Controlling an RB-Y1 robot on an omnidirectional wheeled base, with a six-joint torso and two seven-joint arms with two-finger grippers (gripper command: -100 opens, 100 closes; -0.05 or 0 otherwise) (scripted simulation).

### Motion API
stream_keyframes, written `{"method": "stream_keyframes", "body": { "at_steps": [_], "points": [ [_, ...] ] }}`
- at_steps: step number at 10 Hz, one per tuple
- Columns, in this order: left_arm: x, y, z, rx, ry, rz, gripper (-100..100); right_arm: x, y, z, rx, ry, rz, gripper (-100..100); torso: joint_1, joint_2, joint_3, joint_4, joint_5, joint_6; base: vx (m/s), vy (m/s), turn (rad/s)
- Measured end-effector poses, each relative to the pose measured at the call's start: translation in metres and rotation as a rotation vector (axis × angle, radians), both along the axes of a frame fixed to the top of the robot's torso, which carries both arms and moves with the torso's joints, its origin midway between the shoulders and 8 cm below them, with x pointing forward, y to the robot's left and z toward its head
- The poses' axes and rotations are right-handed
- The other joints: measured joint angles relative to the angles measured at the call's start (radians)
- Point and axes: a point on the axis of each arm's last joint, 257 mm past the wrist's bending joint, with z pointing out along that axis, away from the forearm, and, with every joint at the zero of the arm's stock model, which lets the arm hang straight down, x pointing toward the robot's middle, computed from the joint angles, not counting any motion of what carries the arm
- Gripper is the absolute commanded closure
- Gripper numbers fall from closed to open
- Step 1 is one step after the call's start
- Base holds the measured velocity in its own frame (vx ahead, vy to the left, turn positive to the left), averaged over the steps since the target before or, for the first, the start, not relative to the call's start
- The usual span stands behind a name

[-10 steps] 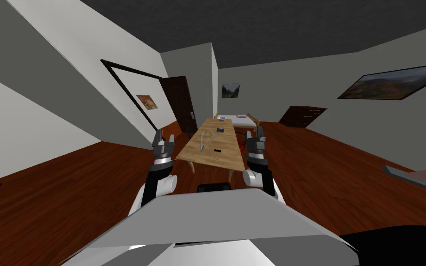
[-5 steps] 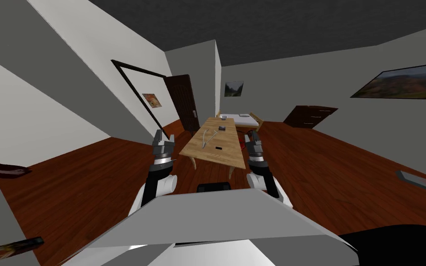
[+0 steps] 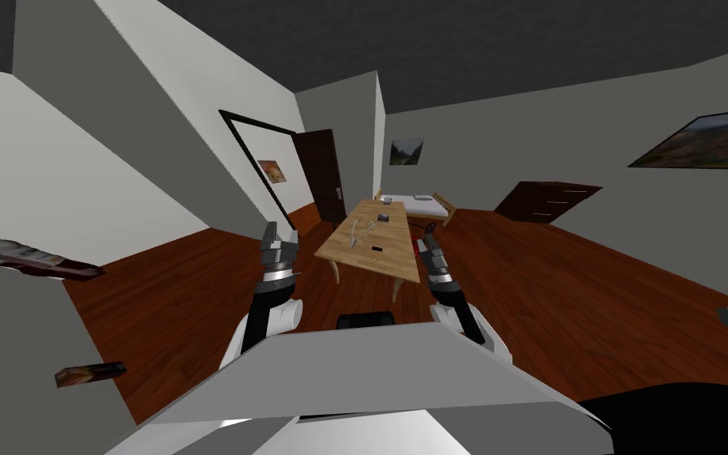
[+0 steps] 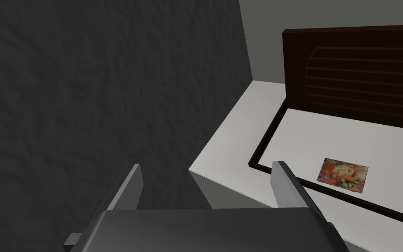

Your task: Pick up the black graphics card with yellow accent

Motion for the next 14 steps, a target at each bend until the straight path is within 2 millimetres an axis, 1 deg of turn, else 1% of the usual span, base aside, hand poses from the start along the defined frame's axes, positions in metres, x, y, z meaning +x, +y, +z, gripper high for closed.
{"method": "stream_keyframes", "body": {
  "at_steps": [2, 3, 4, 9, 10, 11, 12, 13, 14],
  "points": [
    [0.000, 0.000, 0.000, 0.000, 0.000, 0.000, 0, 0.003, -0.001, -0.026, -0.066, 0.060, 0.015, -100, 0.001, 0.000, 0.000, 0.000, 0.000, -0.001, -0.107, 0.025, 0.153],
    [0.000, 0.000, 0.000, 0.000, 0.000, 0.000, 0, 0.003, -0.003, -0.035, -0.086, 0.080, 0.020, -100, 0.000, -0.002, -0.001, 0.000, 0.000, 0.000, -0.113, 0.002, 0.169],
    [0.000, 0.000, 0.000, 0.000, 0.000, 0.000, 0, -0.001, -0.005, -0.049, -0.117, 0.107, 0.029, -100, -0.001, -0.001, -0.001, 0.000, 0.000, 0.000, -0.085, 0.005, 0.069],
    [0.000, 0.000, 0.000, 0.000, 0.000, 0.000, 0, -0.008, -0.021, -0.104, -0.226, 0.219, 0.058, -100, 0.000, -0.004, -0.002, -0.001, 0.000, 0.000, -0.070, 0.029, 0.139],
    [0.000, 0.000, 0.000, 0.000, 0.000, 0.000, 0, -0.011, -0.024, -0.122, -0.259, 0.254, 0.066, -100, 0.000, -0.004, -0.002, -0.001, 0.000, 0.000, -0.089, 0.044, 0.328],
    [0.000, 0.000, 0.000, 0.000, 0.000, 0.000, 0, -0.017, -0.028, -0.136, -0.300, 0.292, 0.079, -100, 0.001, -0.003, -0.002, -0.001, 0.000, -0.001, -0.055, 0.030, 0.097],
    [0.000, 0.000, 0.000, 0.000, 0.000, 0.000, 0, -0.019, -0.033, -0.146, -0.323, 0.320, 0.085, -100, 0.000, -0.004, -0.002, -0.001, 0.000, 0.000, -0.016, 0.015, -0.041],
    [0.000, 0.000, 0.000, 0.000, 0.000, 0.000, 0, -0.019, -0.037, -0.152, -0.331, 0.333, 0.086, -100, -0.001, -0.006, -0.004, -0.001, 0.000, 0.000, -0.032, 0.037, 0.192],
    [0.000, 0.000, 0.000, 0.000, 0.000, 0.000, 0, -0.025, -0.039, -0.165, -0.362, 0.361, 0.097, -100, 0.000, -0.006, -0.004, -0.001, 0.000, 0.000, -0.033, 0.027, 0.126]
  ]
}}
